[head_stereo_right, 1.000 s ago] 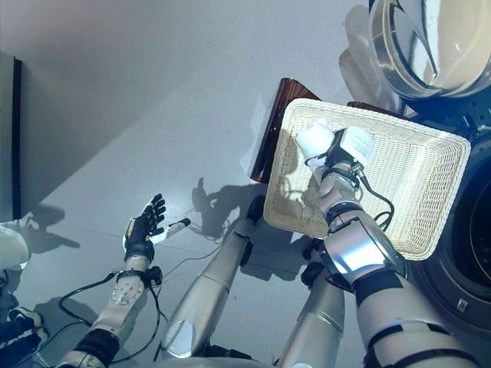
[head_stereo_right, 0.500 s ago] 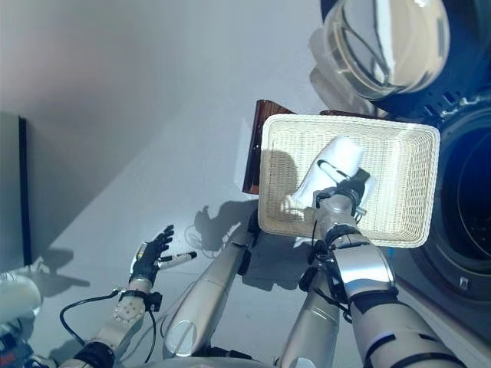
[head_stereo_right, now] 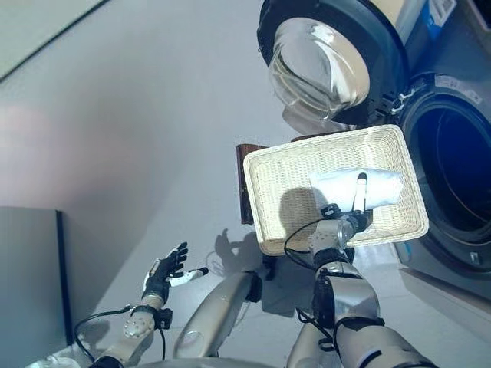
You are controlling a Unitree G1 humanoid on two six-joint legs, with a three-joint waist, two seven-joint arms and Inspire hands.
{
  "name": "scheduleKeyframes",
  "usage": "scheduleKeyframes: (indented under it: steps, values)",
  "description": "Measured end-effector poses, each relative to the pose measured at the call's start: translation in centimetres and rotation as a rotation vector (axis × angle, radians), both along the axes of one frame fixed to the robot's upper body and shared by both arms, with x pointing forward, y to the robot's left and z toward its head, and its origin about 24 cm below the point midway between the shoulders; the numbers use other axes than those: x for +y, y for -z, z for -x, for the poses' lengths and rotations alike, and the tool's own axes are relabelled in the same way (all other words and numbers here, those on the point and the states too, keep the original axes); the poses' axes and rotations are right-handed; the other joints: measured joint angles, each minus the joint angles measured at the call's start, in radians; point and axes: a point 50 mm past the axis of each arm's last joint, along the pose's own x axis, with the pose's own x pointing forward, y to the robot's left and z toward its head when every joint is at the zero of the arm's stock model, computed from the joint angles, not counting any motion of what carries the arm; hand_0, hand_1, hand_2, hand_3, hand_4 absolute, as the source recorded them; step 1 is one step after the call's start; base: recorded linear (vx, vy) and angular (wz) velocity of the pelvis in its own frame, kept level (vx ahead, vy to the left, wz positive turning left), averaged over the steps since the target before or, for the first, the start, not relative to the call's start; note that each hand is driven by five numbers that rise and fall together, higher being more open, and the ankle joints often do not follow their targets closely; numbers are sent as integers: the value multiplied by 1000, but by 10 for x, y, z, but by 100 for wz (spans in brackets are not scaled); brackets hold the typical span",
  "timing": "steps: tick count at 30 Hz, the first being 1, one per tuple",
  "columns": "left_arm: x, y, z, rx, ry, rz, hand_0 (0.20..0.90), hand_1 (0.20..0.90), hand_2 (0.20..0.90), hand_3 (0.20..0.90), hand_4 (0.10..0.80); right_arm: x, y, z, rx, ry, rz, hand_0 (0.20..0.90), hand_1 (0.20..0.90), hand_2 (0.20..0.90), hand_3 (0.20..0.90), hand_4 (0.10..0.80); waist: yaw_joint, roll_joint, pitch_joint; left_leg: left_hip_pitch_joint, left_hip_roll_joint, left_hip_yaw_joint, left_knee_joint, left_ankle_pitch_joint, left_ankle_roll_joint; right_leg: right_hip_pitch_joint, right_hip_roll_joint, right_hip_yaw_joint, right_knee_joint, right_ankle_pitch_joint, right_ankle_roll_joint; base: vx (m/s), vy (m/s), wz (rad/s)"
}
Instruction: Pick up the clothes and place them into the washing machine
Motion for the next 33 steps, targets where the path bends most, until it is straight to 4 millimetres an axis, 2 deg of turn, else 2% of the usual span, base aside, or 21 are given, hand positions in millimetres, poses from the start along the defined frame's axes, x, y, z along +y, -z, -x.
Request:
scheduleKeyframes:
  steps: [6,10,14,18,19,20,22,23,26,29,33]
  values:
    - [-6,5,10,33,12,25,900,900,900,900,800,-15,-14,1,-65,128,-35,200,200,200,200,300,1,11,-8,17,-2,24,-27,2,2,-1,-2,17,-18,2,9,38,18,-10]
    - [-6,11,20,72,3,33,900,900,900,900,800,-39,-36,-1,-114,237,-55,200,200,200,200,300,1,46,-32,18,-3,38,-36,4,6,-9,-6,28,-25,5,15,18,-5,-8]
    - [-6,15,28,100,-10,41,900,900,900,900,800,-55,-72,-10,-186,300,-69,200,200,200,200,300,4,82,-43,22,-3,56,-54,8,11,-22,-5,39,-28,13,17,24,-4,-10]
    - [-4,20,36,131,-20,33,900,900,900,900,800,-73,-136,-18,-297,376,-30,200,200,200,200,300,9,117,-49,33,-11,80,-74,12,15,-42,-5,79,-24,16,22,6,13,-21]
    - [-4,19,36,126,-21,34,900,900,900,900,800,-80,-158,-17,-342,397,6,324,324,324,324,388,14,122,-50,33,-13,87,-81,12,15,-52,-5,91,-26,17,23,-9,-1,-17]
    - [-3,19,35,122,-24,35,900,900,900,900,800,-84,-177,-16,-387,411,32,900,900,900,900,800,19,123,-50,33,-15,95,-88,15,17,-62,-5,102,-22,19,26,-6,-10,-25]
    - [-3,18,35,112,-33,44,900,900,900,900,800,-95,-216,-11,-452,430,134,900,900,900,900,800,29,125,-50,32,-20,106,-92,16,18,-79,-5,121,-17,21,24,0,4,-22]
    - [-2,18,34,110,-43,49,900,900,900,900,800,-97,-225,-11,-460,426,135,900,900,900,900,800,28,124,-49,32,-22,106,-93,16,20,-87,-4,126,-13,22,24,-6,8,-21]
    - [-2,17,32,101,-82,82,900,900,900,900,800,-79,-222,-23,-419,363,165,900,900,900,900,800,28,121,-42,28,-23,106,-94,13,20,-115,9,163,3,24,21,-7,3,-26]
    - [-3,16,31,98,-105,104,900,900,900,900,800,-74,-222,-26,-421,339,177,900,900,900,900,800,25,112,-34,27,-20,104,-79,-2,16,-129,22,181,19,19,15,-8,-10,-23]
    - [-9,17,31,101,-114,136,900,900,900,900,800,-68,-221,-30,-431,296,204,900,900,900,900,800,1,102,-26,26,-16,103,-83,-1,11,-137,28,186,23,15,20,-3,-8,-5]
